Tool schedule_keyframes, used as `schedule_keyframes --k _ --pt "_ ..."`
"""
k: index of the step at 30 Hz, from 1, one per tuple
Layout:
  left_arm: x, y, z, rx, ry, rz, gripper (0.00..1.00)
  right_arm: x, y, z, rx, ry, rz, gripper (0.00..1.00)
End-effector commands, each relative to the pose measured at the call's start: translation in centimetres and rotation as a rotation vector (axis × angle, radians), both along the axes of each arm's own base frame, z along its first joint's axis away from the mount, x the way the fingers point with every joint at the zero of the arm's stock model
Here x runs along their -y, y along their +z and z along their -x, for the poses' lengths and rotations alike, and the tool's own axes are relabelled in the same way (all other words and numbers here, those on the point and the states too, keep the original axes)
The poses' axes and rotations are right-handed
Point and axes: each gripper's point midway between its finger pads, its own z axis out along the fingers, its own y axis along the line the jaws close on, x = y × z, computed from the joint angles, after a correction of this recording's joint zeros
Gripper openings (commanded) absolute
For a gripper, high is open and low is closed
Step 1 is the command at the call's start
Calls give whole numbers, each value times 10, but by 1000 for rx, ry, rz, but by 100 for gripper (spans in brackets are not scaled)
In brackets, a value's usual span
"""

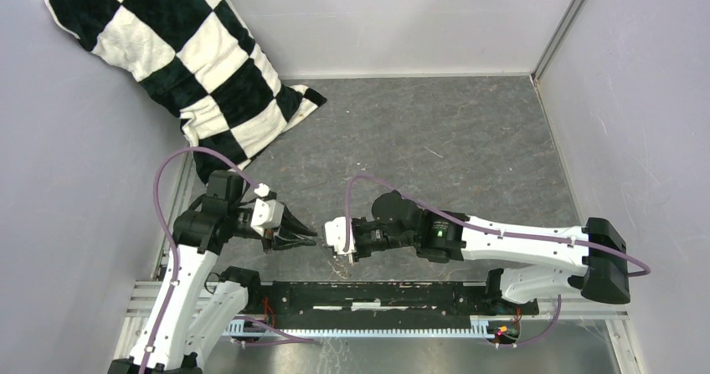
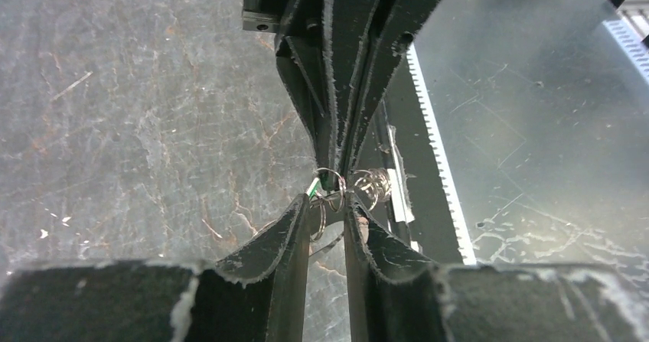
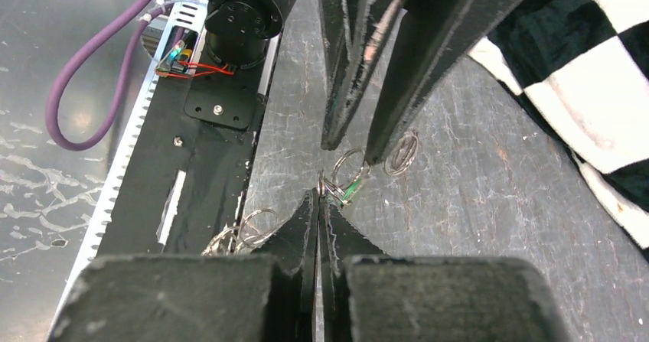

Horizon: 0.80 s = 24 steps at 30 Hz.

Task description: Put the keys on the keyring

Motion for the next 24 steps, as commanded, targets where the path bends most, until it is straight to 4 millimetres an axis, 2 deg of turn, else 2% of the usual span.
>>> schedule_keyframes --k 1,6,8,11,16,20,24 --pt "3 16 -4 -78 -4 19 29 -11 30 -2 54 9 -57 1" --pt "3 11 -12 -65 12 -8 30 -12 32 -3 79 22 -42 1" --pt "1 12 -20 49 20 -28 35 -10 33 -1 84 34 -35 1" --pt "0 24 -28 332 -16 -18 37 -10 32 7 70 82 -26 0" --pt "4 39 -22 558 -79 53 42 -14 38 19 51 163 -35 0" --pt "5 36 -14 616 -104 88 47 -20 49 22 39 238 -61 0" --pt "2 30 -13 578 -82 50 50 -22 61 30 10 347 -70 0"
